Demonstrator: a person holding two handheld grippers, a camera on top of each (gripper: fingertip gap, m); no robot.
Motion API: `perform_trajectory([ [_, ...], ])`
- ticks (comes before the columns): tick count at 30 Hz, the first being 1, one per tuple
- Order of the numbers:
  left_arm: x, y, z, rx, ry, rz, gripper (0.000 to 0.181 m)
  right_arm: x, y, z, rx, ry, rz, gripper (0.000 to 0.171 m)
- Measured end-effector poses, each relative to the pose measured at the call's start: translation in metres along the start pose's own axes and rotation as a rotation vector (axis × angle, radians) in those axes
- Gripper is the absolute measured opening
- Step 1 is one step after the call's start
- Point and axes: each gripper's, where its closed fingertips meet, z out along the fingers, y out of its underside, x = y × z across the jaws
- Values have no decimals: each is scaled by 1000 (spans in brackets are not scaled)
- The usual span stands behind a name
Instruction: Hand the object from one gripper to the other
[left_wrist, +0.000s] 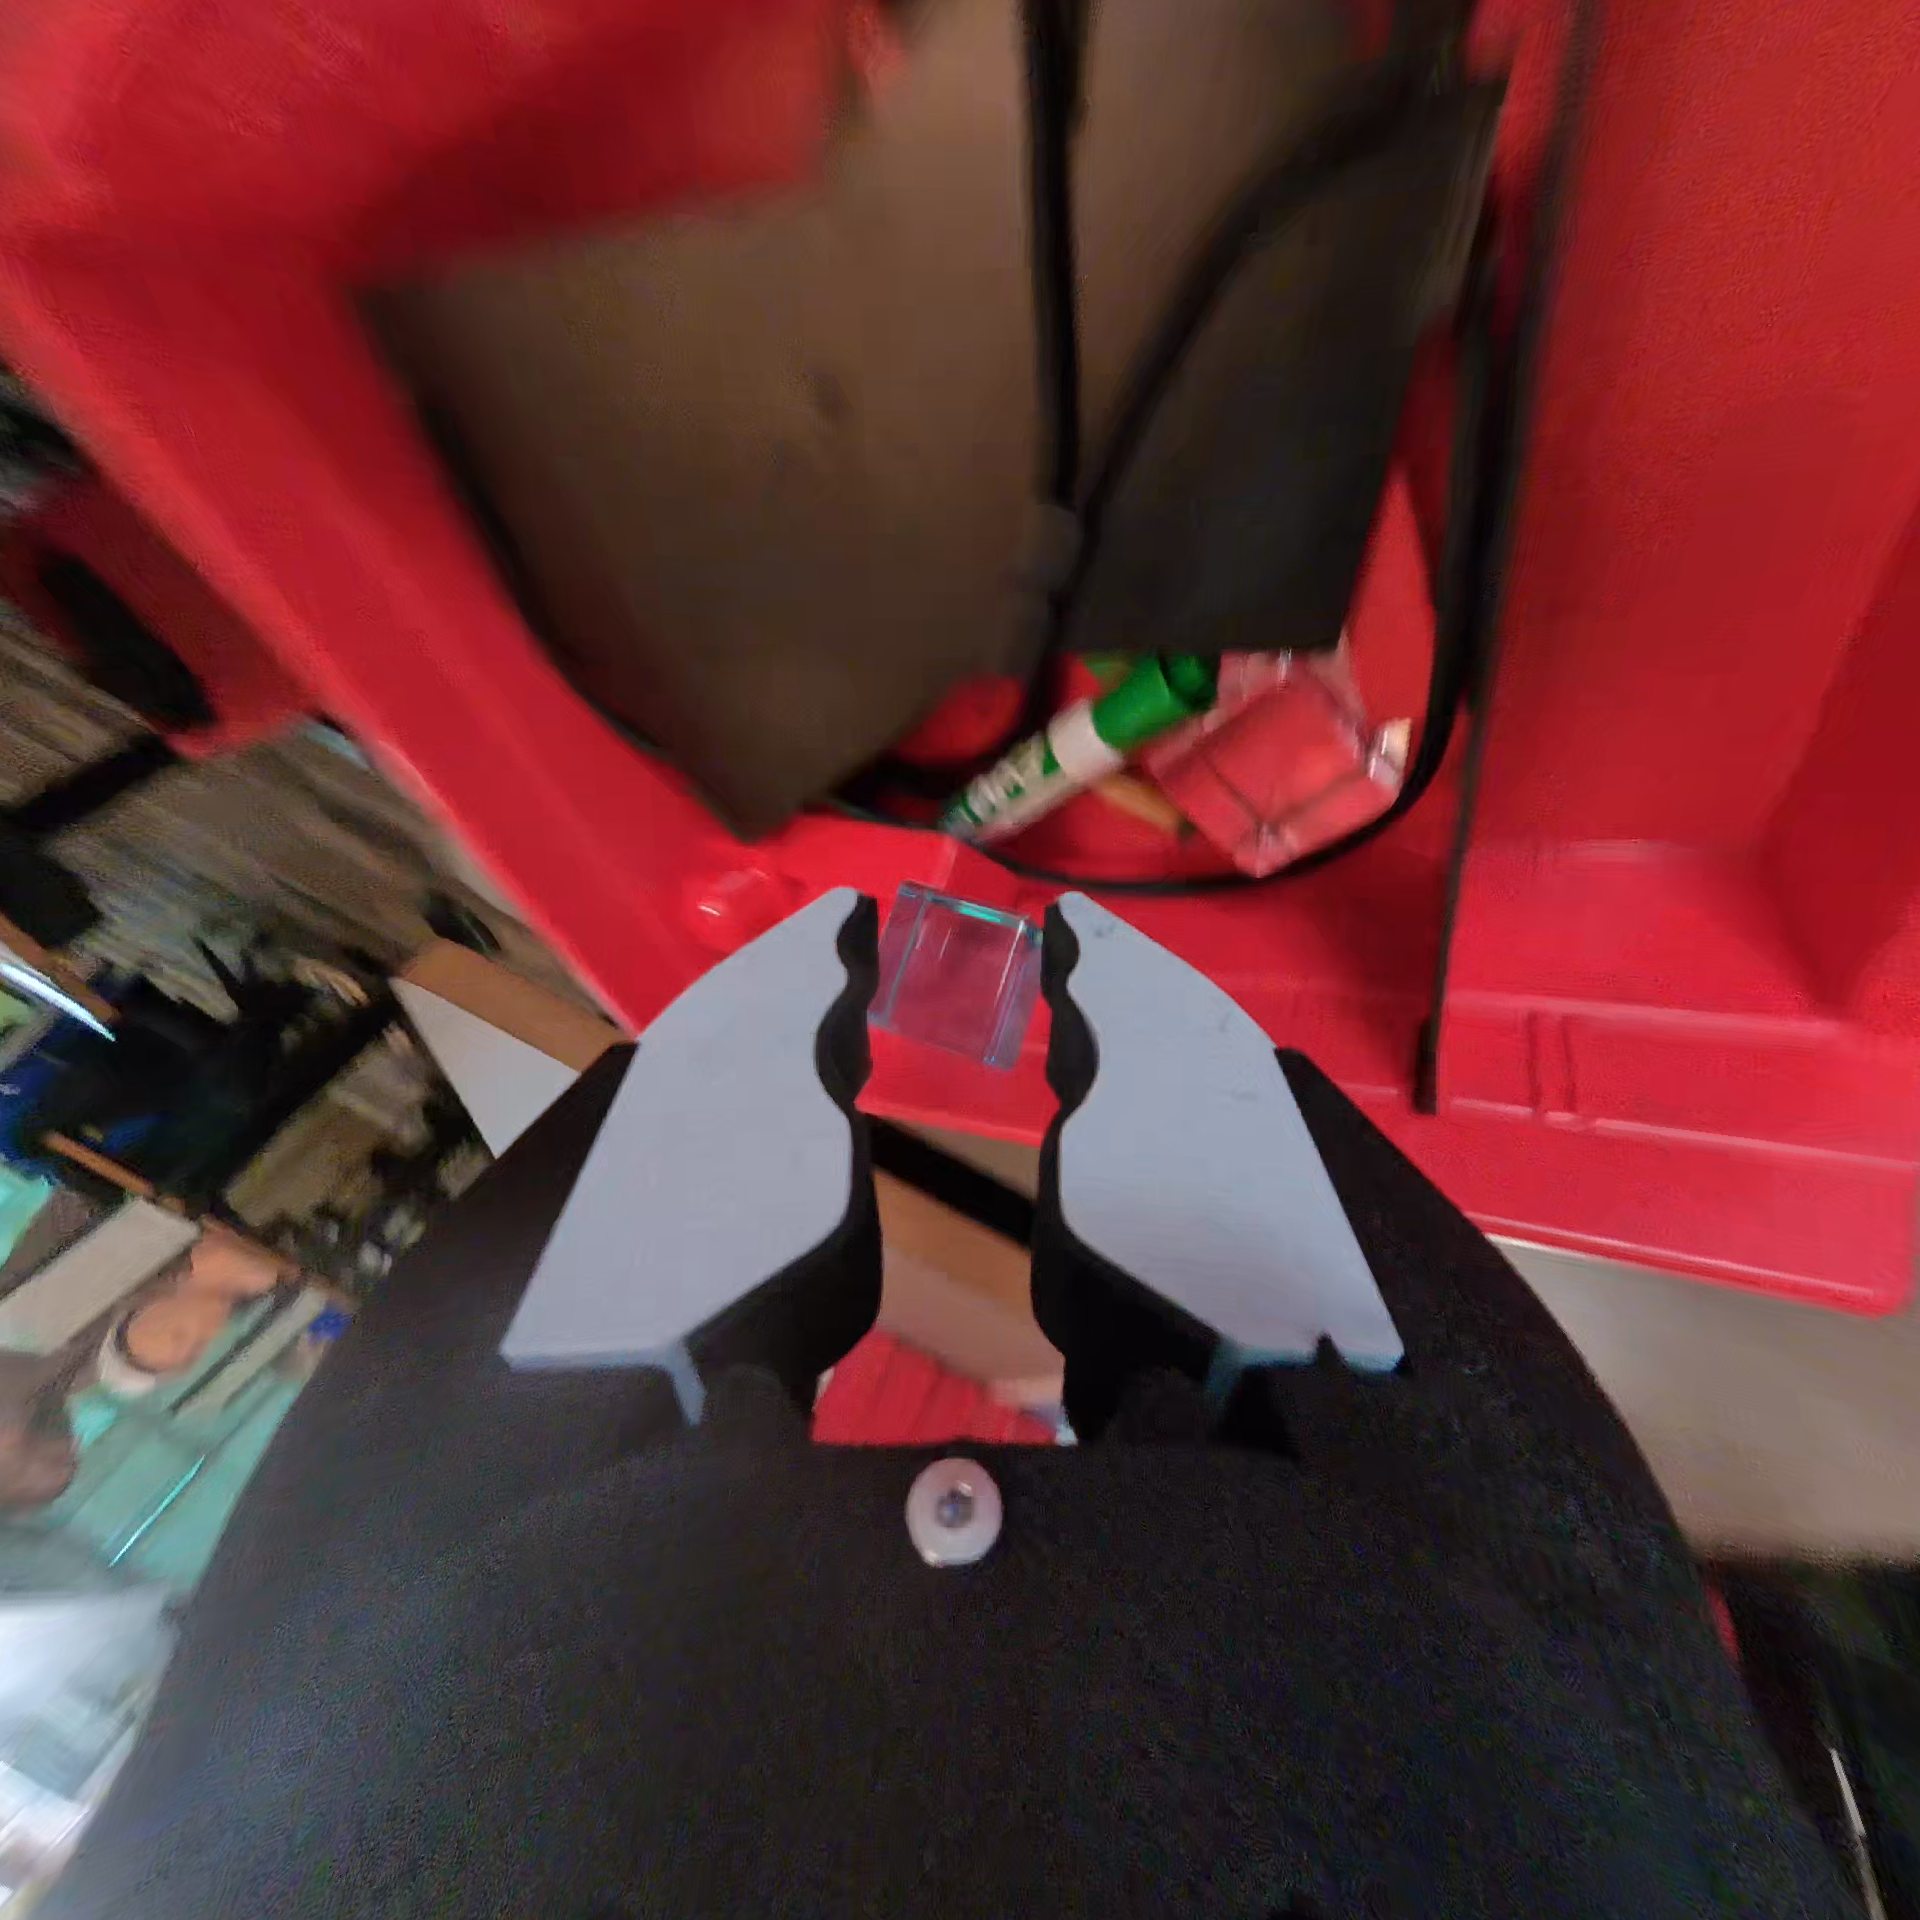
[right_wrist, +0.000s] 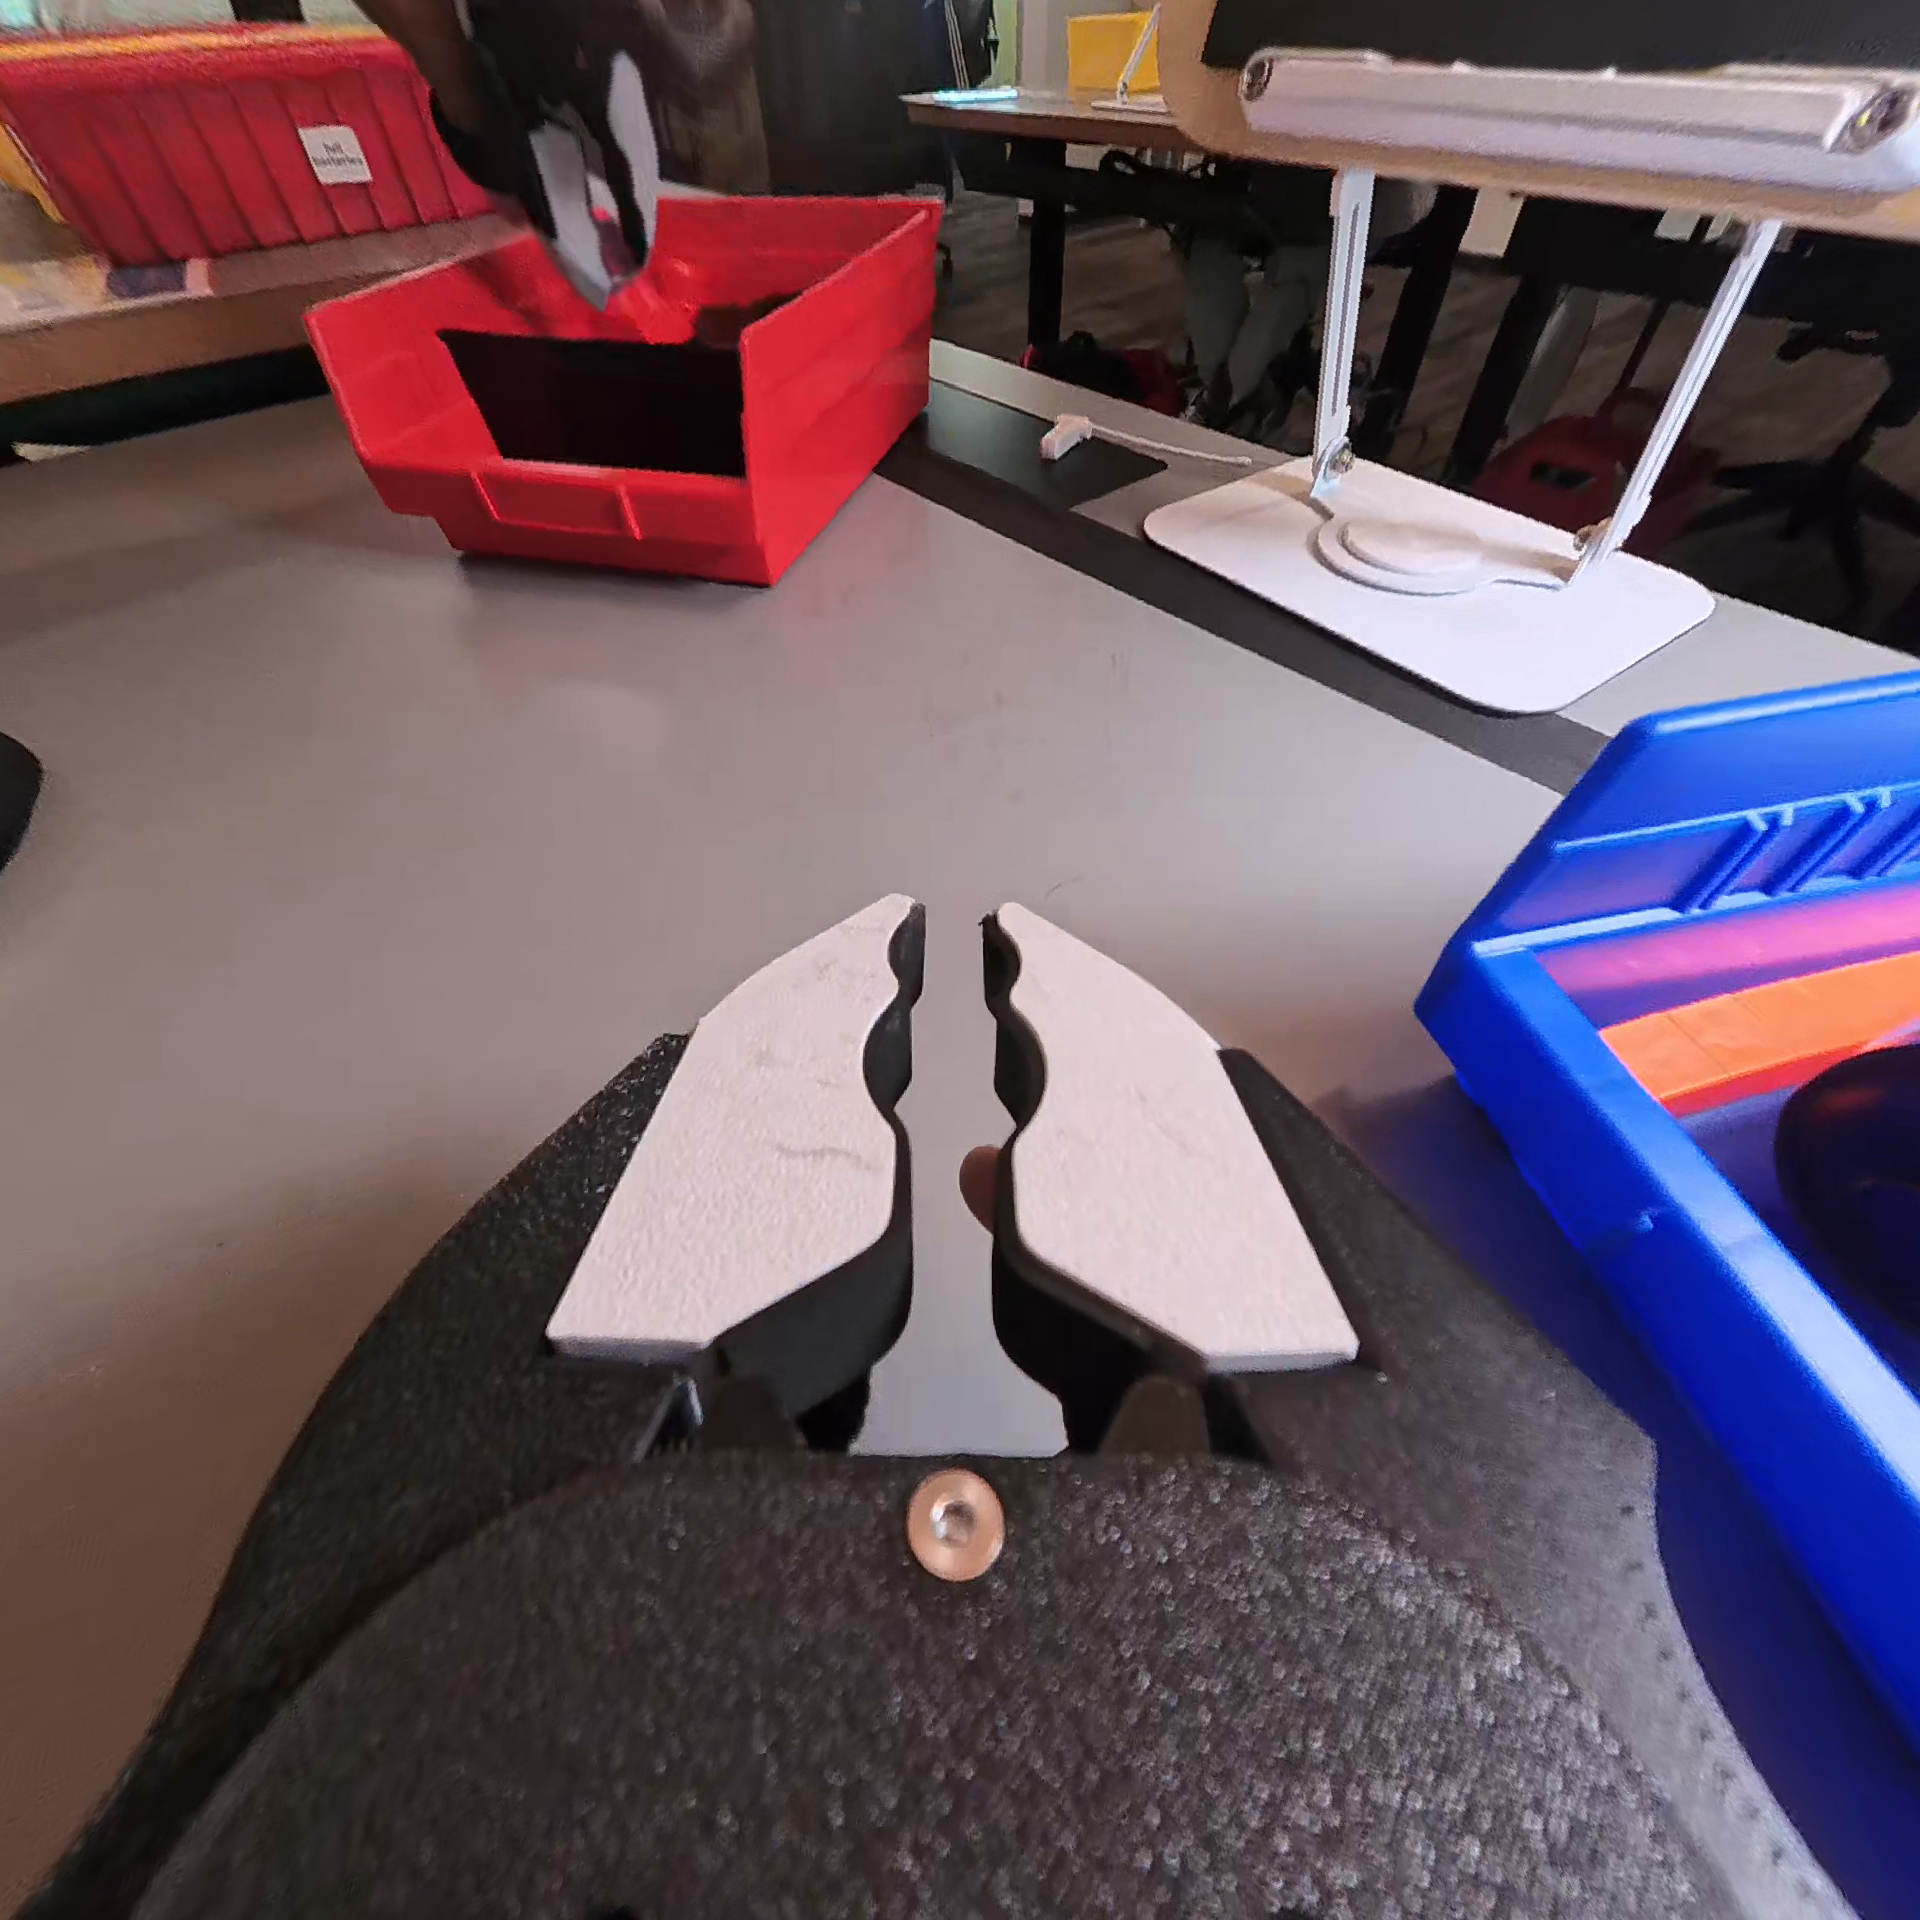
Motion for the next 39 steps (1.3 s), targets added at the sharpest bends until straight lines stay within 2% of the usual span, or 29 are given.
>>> perform_trajectory([
  [1,-7,-12,-23,124,-57,-35,31,-2,-4,0,17,-6,-2,10],
  [5,-4,-72,-132,643,-316,-142,31,-22,-32,0,131,-64,-43,15],
  [8,26,-107,-187,817,-560,-143,31,-43,-56,6,162,-133,-25,21],
  [11,69,-149,-216,942,-683,-151,31,-56,-90,17,189,-189,35,30],
  [15,124,-204,-237,1087,-665,-175,31,-52,-128,38,182,-216,100,53],
  [17,146,-225,-249,1153,-644,-165,31,-43,-134,50,159,-202,114,60],
  [19,163,-238,-258,1192,-633,-139,31,-42,-128,59,107,-261,168,66],
  [21,171,-242,-260,1170,-671,-104,30,-49,-117,61,71,-380,252,63],
  [24,185,-246,-266,1238,-651,-65,30,-65,-110,49,86,-597,361,46],
  [27,191,-247,-271,1275,-682,-19,30,-75,-108,40,70,-735,441,33],
  [32,201,-238,-294,1485,-651,8,29,-84,-119,22,129,-876,480,22],
  [36,208,-224,-314,1671,-599,7,28,-96,-133,10,197,-886,383,16],
  [37,208,-220,-317,1693,-594,7,28,-99,-138,6,224,-893,381,17],
  [39,209,-214,-321,1718,-610,23,28,-107,-144,0,224,-945,408,36],
])
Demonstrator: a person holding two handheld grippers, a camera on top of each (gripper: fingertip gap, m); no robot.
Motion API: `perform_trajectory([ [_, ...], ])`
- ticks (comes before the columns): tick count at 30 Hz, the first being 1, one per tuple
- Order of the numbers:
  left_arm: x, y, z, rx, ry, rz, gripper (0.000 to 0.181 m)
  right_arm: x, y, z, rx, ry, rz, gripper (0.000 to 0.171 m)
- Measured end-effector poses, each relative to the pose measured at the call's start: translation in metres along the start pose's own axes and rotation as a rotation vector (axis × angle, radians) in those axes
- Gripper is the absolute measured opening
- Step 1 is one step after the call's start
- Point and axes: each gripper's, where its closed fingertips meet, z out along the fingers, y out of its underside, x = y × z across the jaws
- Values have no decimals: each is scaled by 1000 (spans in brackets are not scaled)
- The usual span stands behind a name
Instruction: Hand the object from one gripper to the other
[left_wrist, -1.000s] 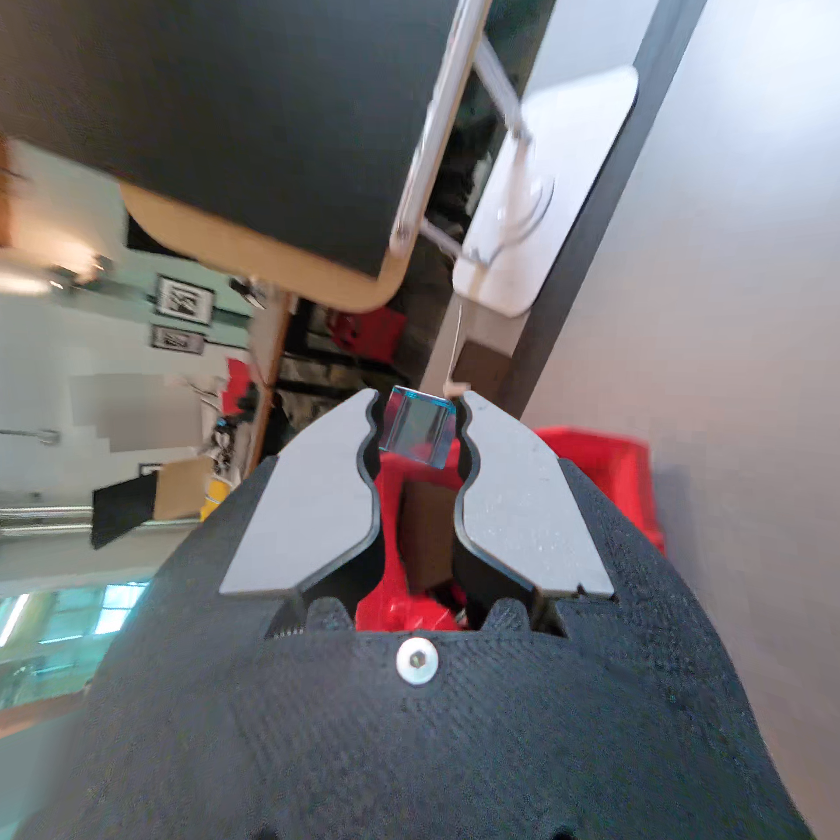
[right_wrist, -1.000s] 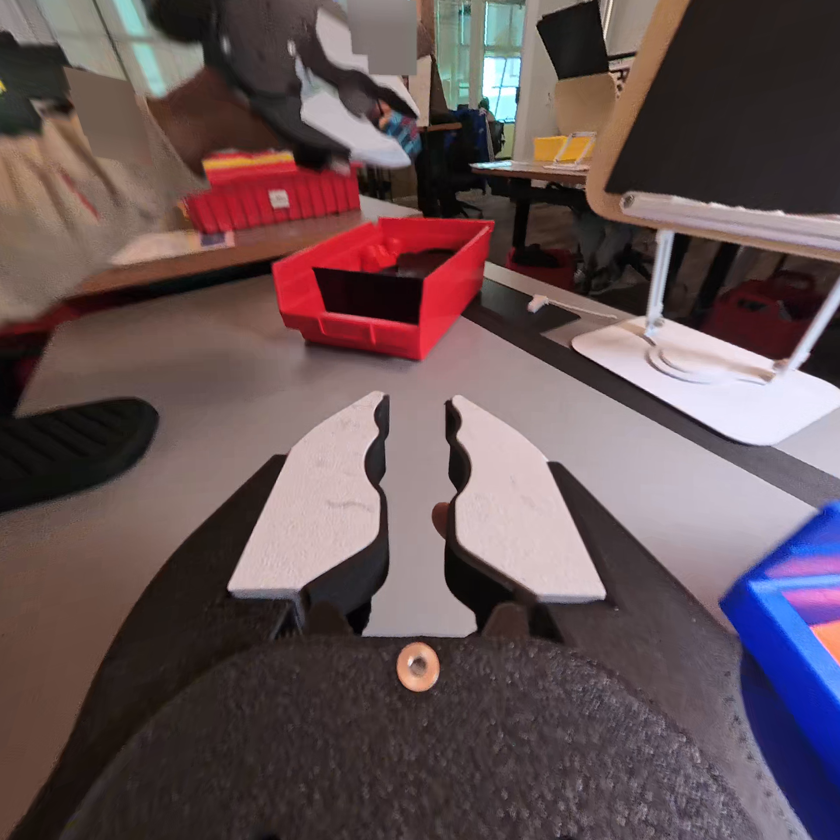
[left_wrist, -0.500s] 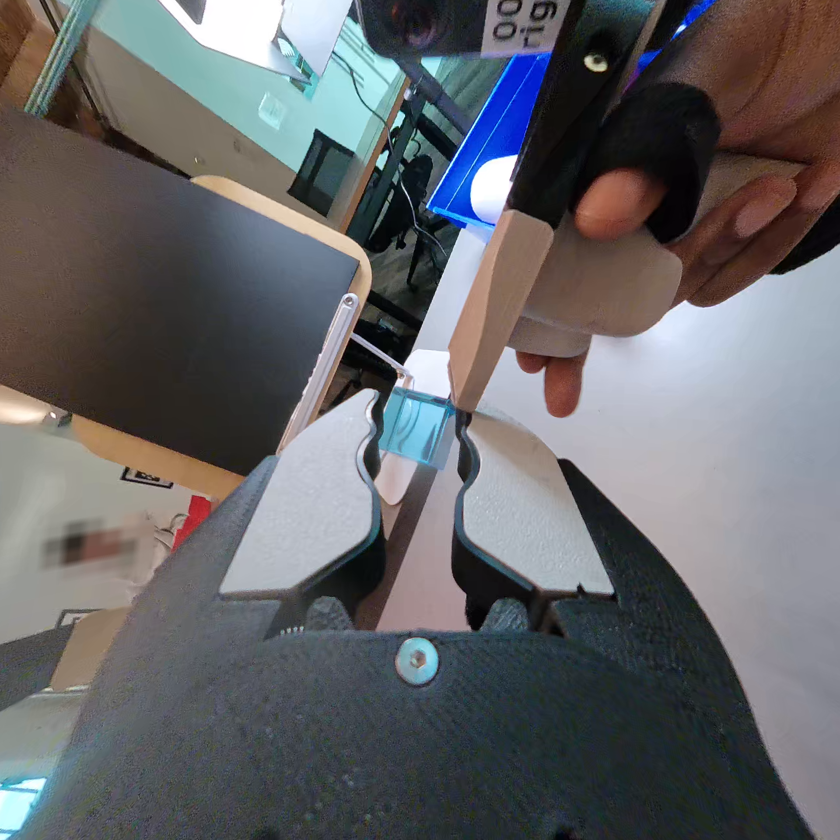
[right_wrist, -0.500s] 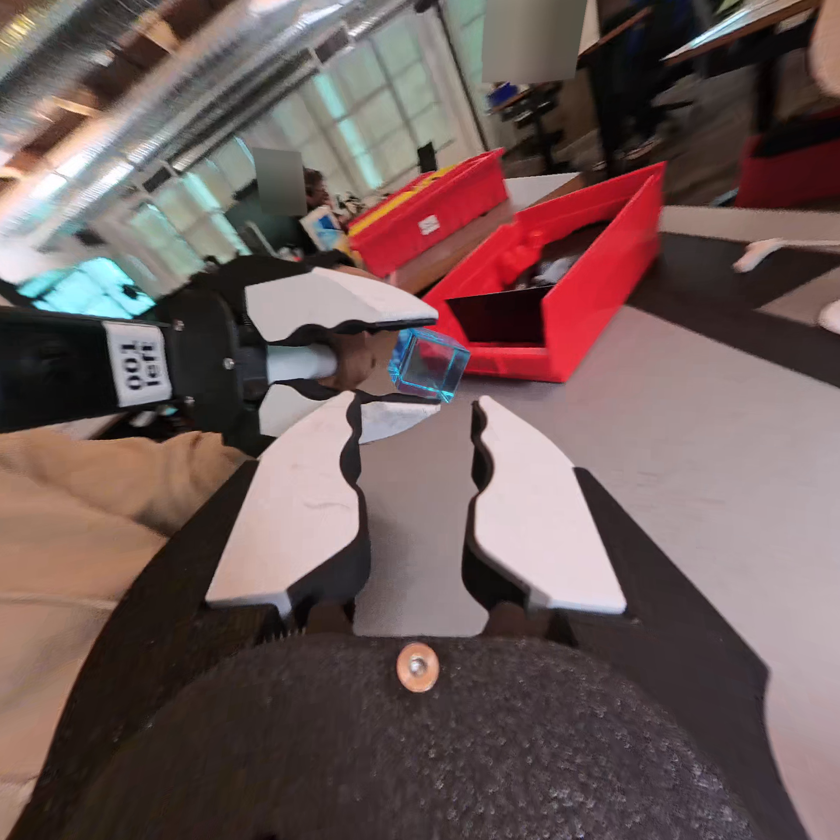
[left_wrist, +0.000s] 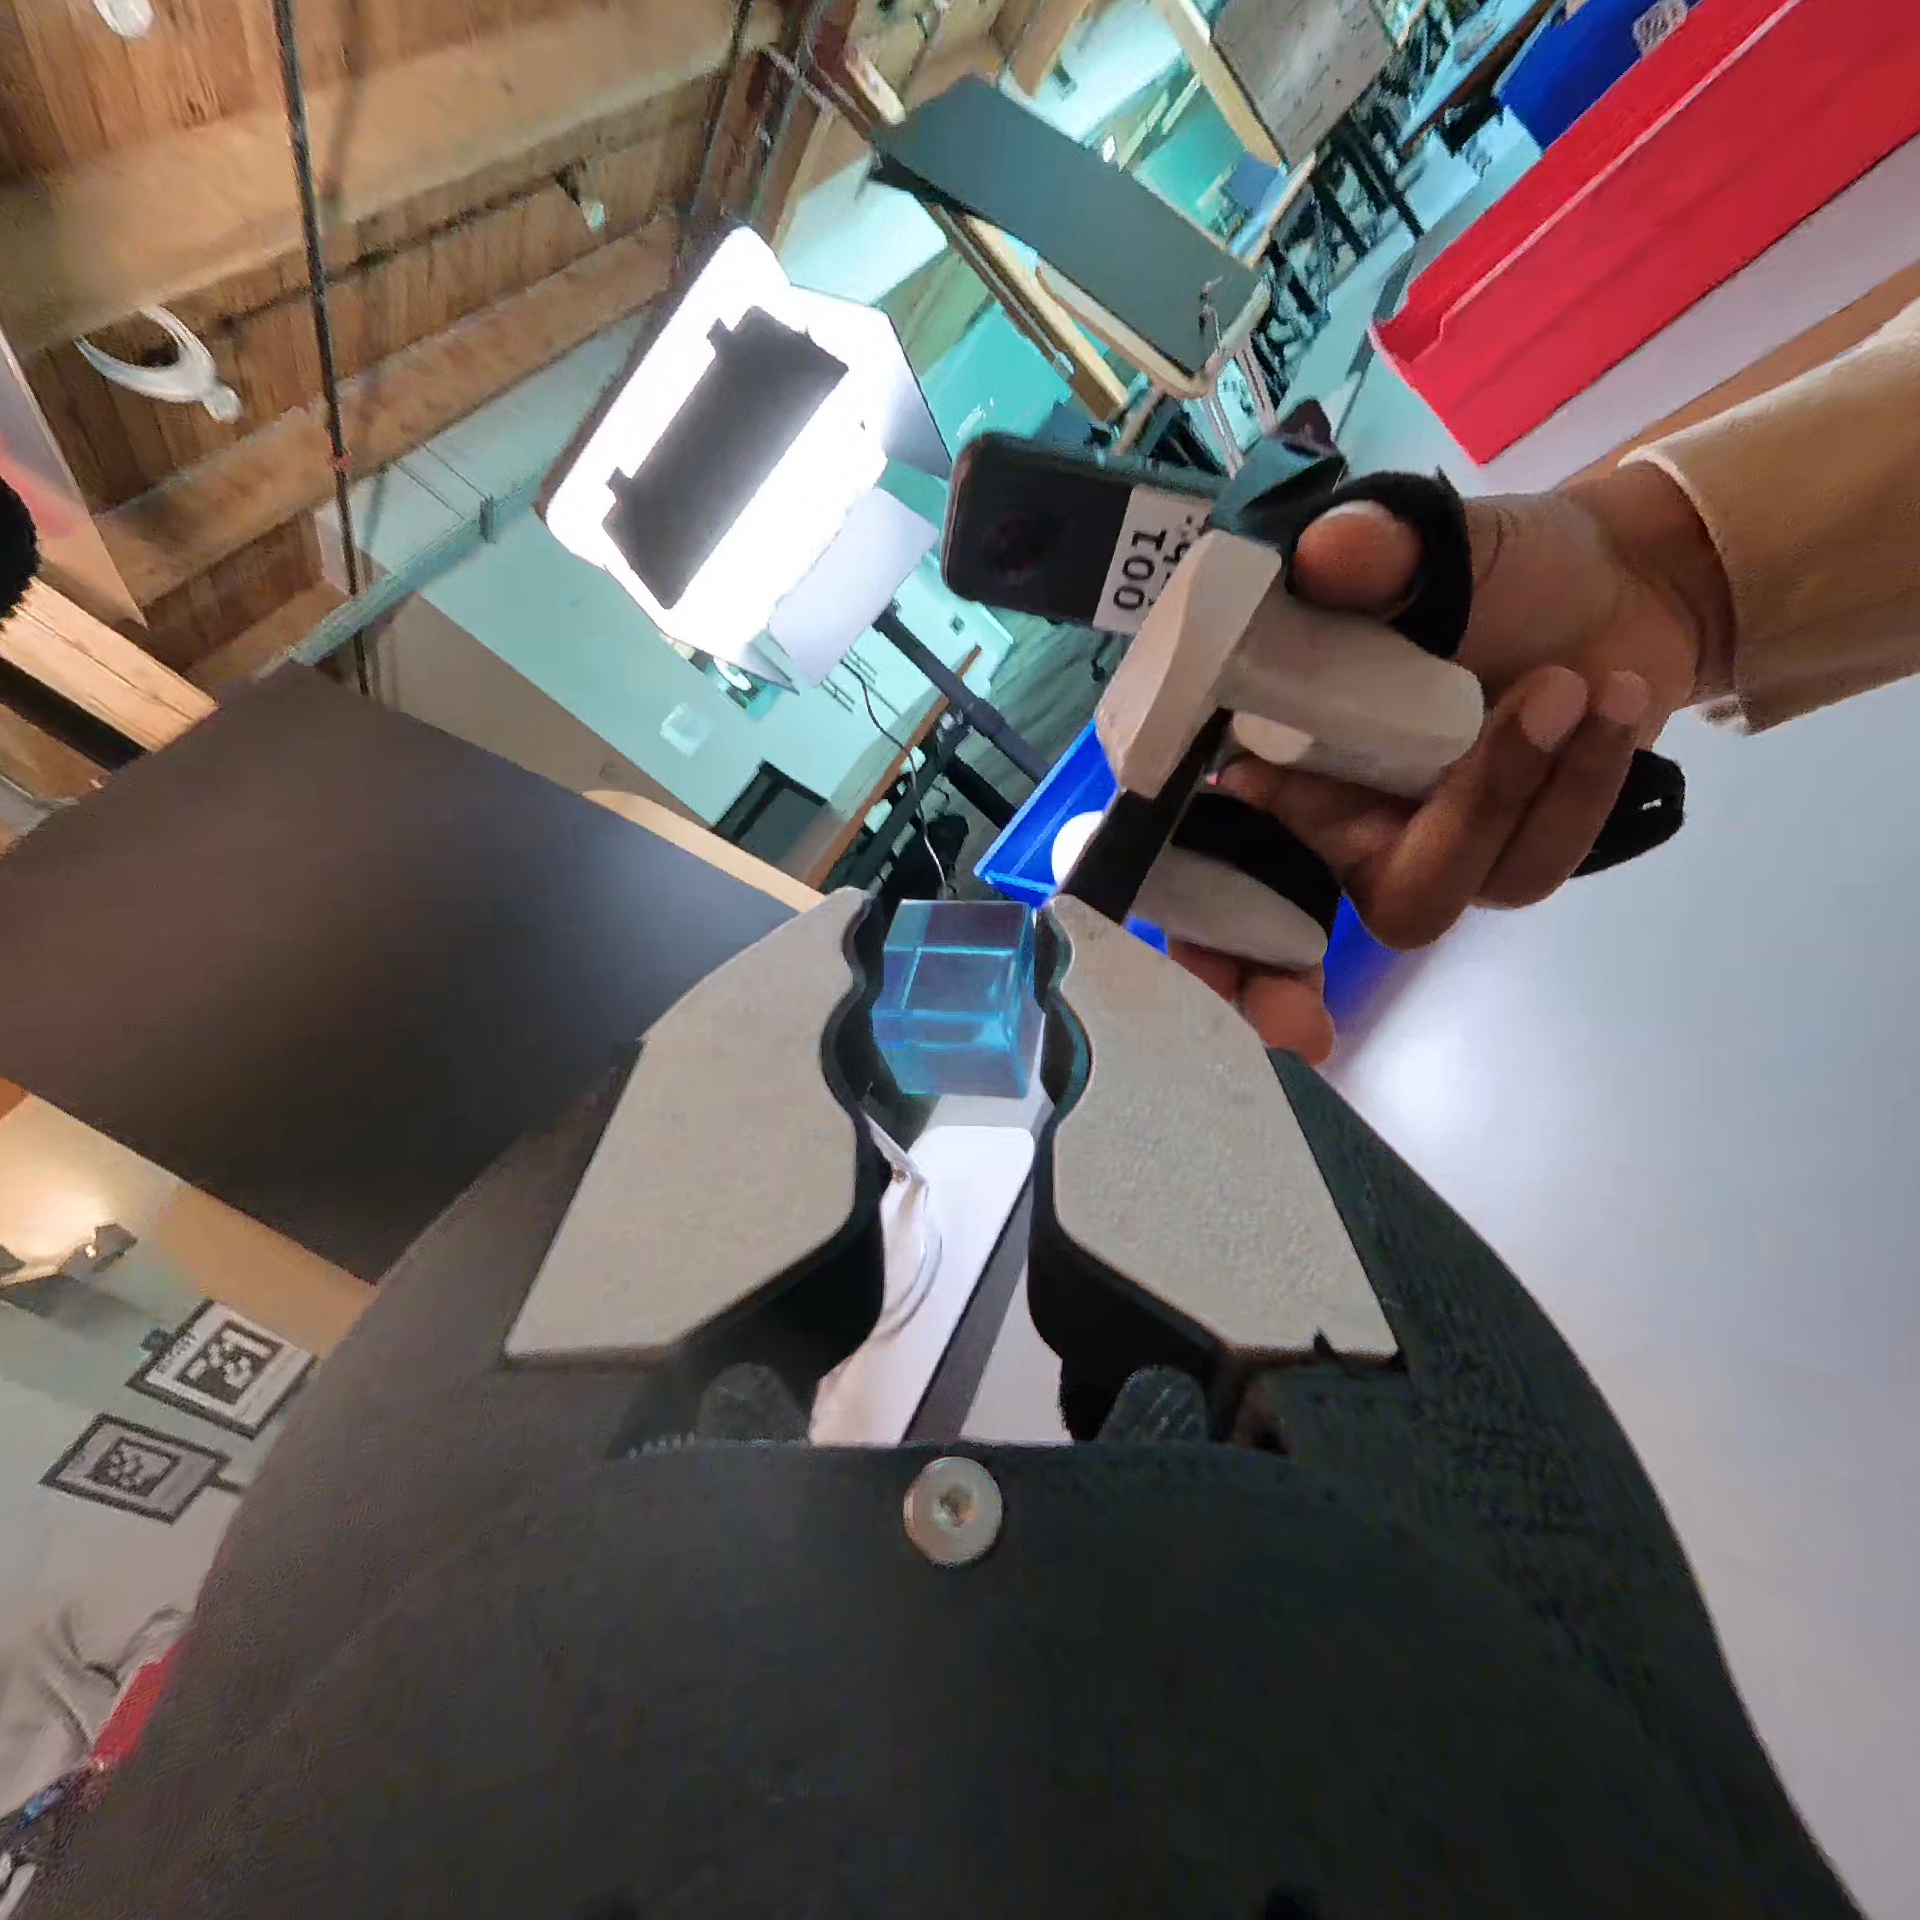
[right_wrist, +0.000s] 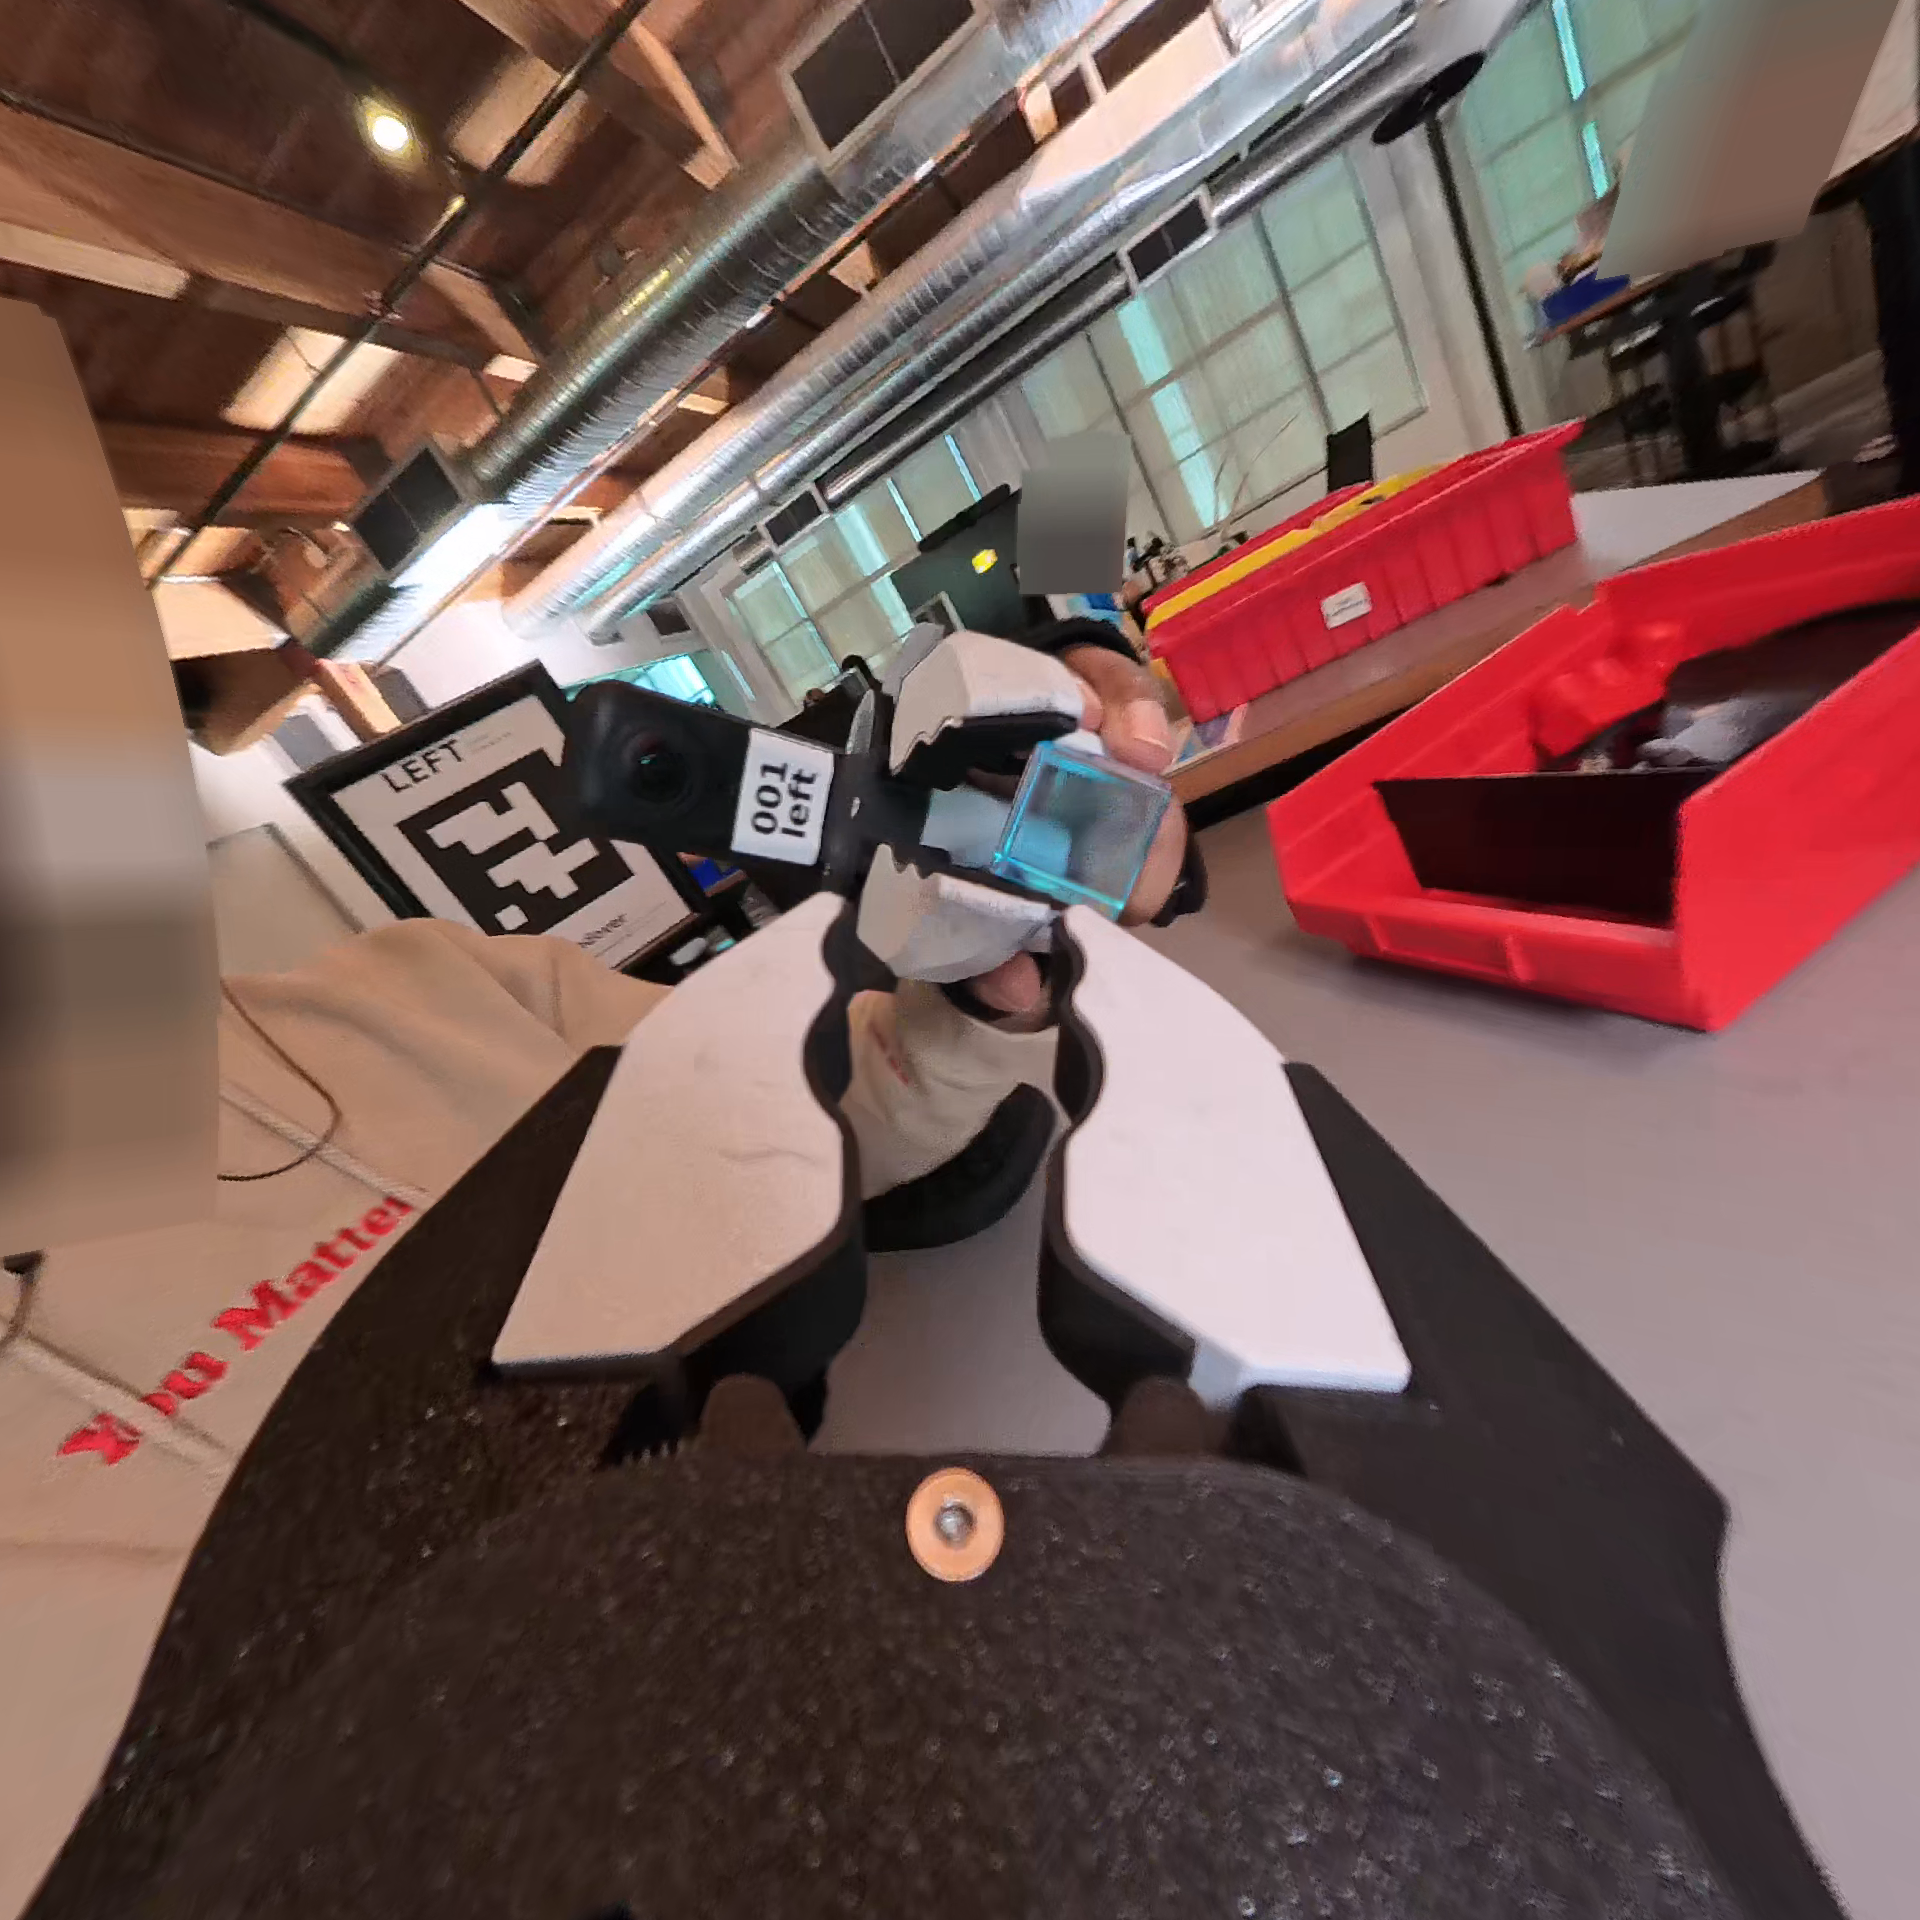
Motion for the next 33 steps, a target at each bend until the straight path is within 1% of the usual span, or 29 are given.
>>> perform_trajectory([
  [2,0,-8,-5,43,6,17,28,3,0,5,-6,40,29,56],
  [4,1,-13,-6,47,-2,48,28,5,-2,6,-1,61,35,57],
  [6,8,-17,-5,59,25,67,27,7,0,8,-12,84,48,59],
  [7,13,-18,-4,60,40,79,27,4,1,11,-12,74,50,56],
  [8,16,-18,-2,61,42,97,28,-1,2,15,-15,43,60,45],
  [9,17,-18,-2,66,33,111,28,1,6,19,-35,70,74,31],
  [10,16,-17,-2,70,33,95,27,2,5,18,-40,85,64,30],
  [11,12,-18,-3,84,32,37,30,4,1,15,-42,110,33,29],
  [12,6,-18,-5,99,38,-47,34,5,-6,7,-26,151,-35,29],
  [14,-3,-15,-7,110,107,-286,37,11,-21,-15,-25,302,-280,30],
  [16,-13,-9,-6,107,175,-604,40,24,-25,-36,-129,534,-577,29],
  [18,-9,-4,-1,72,296,-904,46,40,-25,-50,-289,769,-854,29],
  [19,-2,-1,1,46,366,-1015,51,42,-23,-49,-349,827,-968,30],
  [20,6,3,4,14,418,-1093,53,43,-21,-45,-392,860,-1062,30],
  [21,13,8,7,-22,443,-1135,56,43,-17,-38,-427,876,-1140,30],
  [22,18,14,10,-45,447,-1153,54,43,-13,-31,-460,883,-1213,30],
  [23,20,17,12,-53,444,-1166,50,44,-9,-25,-500,890,-1282,30],
  [25,28,15,12,-53,499,-1191,41,47,-1,-19,-587,924,-1401,30],
  [26,29,16,11,-59,511,-1185,32,49,1,-18,-632,943,-1447,30],
  [27,28,17,10,-54,507,-1154,28,48,2,-17,-648,944,-1481,30],
  [28,26,15,7,-24,521,-1123,28,44,1,-14,-627,926,-1477,29],
  [29,23,10,3,20,536,-1098,28,40,-1,-12,-569,894,-1417,29],
  [30,17,6,0,73,529,-1062,28,35,-3,-11,-505,848,-1291,33],
  [31,11,3,-4,127,504,-1008,27,31,-5,-13,-443,795,-1118,41],
  [33,3,-8,-13,240,457,-866,28,20,-1,-14,-332,602,-725,49],
])
